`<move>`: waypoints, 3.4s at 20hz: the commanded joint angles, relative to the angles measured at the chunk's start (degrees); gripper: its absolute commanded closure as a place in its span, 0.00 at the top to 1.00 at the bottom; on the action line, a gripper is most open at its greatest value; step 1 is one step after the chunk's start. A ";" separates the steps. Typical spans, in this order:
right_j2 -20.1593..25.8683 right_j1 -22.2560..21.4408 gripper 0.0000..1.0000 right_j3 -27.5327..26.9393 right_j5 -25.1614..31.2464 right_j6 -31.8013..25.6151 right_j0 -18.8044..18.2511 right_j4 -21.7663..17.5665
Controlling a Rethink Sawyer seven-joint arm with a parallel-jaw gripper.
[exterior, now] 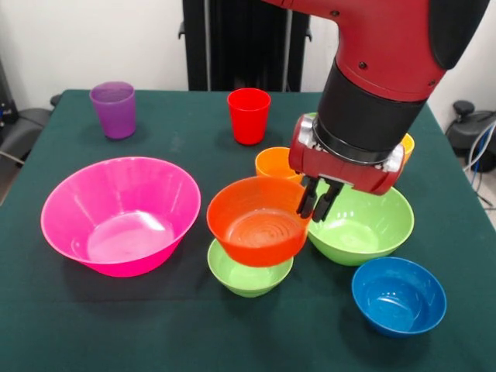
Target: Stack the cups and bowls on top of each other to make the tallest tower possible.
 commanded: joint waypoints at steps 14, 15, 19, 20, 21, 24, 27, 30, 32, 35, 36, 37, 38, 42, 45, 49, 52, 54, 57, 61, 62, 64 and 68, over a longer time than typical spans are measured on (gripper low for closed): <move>1.69 0.51 0.00 1.60 2.57 5.13 1.35 -2.31; 1.70 0.78 0.00 1.38 2.40 5.09 1.36 -2.39; 1.03 2.49 0.00 -0.07 2.47 5.65 1.75 -2.83; 0.94 2.24 0.00 0.20 2.44 5.45 1.70 -2.84; 0.85 2.00 0.00 0.47 2.41 5.25 1.64 -2.84; 0.68 1.38 0.00 1.59 2.24 5.48 2.05 -2.67; 0.86 1.28 0.00 2.52 1.10 5.61 2.18 -2.50; 0.61 1.28 0.00 2.35 1.30 5.38 2.22 -2.64; 0.70 1.19 0.00 2.70 0.98 5.08 2.05 -2.64; 0.98 1.64 0.00 2.96 -0.17 5.15 1.92 -2.58; 0.85 1.66 0.00 2.94 -0.12 5.34 2.00 -2.60; 0.73 1.69 0.00 2.92 -0.08 5.54 2.08 -2.63; 0.73 2.01 0.00 2.76 -0.26 5.34 2.07 -2.79; 0.68 2.73 0.00 2.39 -1.07 5.31 2.10 -3.08; 0.47 2.55 0.00 3.21 -2.02 5.28 2.19 -3.40; 1.09 3.33 0.00 3.69 -3.97 4.49 1.65 -3.51; 1.14 4.18 0.00 3.18 -4.30 4.03 1.58 -3.73; 0.85 4.97 0.00 2.38 -4.27 4.30 1.58 -3.80; 1.03 5.62 0.00 2.03 -4.69 4.32 1.49 -3.51; 0.55 5.31 0.00 2.80 -5.00 4.43 1.83 -3.64; 0.33 5.46 0.00 2.49 -4.81 4.48 1.88 -3.72; 0.79 5.53 0.00 2.85 -5.57 3.83 1.57 -3.58; 0.25 5.49 0.00 3.26 -5.94 3.56 1.55 -4.04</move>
